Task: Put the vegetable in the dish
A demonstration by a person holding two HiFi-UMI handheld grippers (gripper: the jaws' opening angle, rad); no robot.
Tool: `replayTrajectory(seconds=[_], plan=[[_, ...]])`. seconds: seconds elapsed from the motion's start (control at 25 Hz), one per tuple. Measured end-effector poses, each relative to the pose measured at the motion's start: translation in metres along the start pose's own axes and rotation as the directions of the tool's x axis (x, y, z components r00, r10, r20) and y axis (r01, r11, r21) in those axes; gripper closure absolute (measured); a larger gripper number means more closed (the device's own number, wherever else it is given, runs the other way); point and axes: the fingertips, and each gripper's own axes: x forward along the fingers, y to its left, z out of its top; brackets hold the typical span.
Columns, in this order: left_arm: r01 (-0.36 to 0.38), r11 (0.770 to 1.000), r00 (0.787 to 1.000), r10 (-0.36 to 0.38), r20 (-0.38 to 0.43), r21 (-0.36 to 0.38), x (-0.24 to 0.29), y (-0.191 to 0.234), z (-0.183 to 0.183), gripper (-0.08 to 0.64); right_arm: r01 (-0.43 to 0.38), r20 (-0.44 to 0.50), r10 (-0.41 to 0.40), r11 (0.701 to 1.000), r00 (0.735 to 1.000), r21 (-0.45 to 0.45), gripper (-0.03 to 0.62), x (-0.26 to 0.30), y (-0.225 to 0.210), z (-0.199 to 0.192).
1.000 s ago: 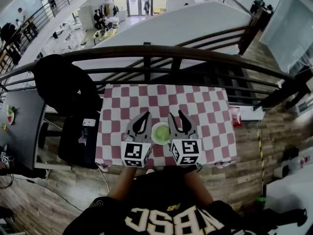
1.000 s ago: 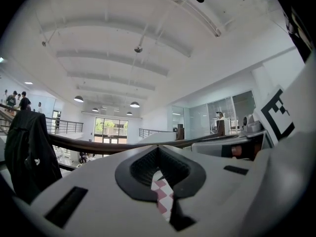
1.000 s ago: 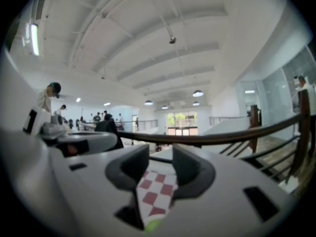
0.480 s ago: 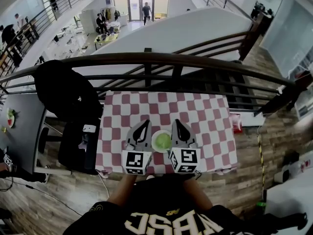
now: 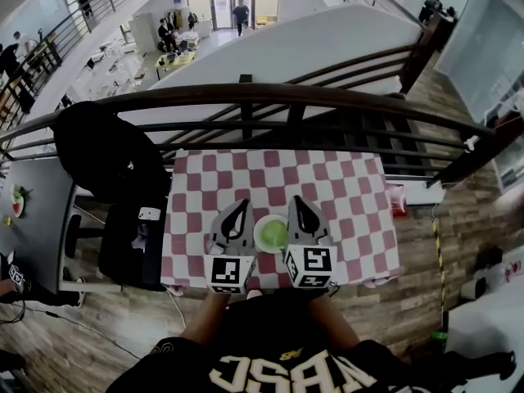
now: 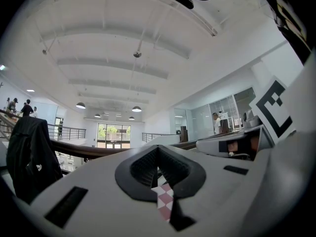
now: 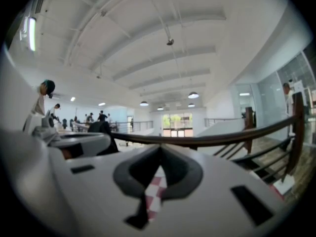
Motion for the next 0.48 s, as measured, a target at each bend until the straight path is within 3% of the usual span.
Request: replayTrajectory(seconds=[0.48], plan=[[0.013, 0.999, 0.999, -0.015, -0.035, -0.047, 0.004, -0.004, -0.026, 0.541, 0.008, -0.037, -0.009, 1.000, 0.999, -0.025, 0.575, 0.002, 0.002, -0.014]])
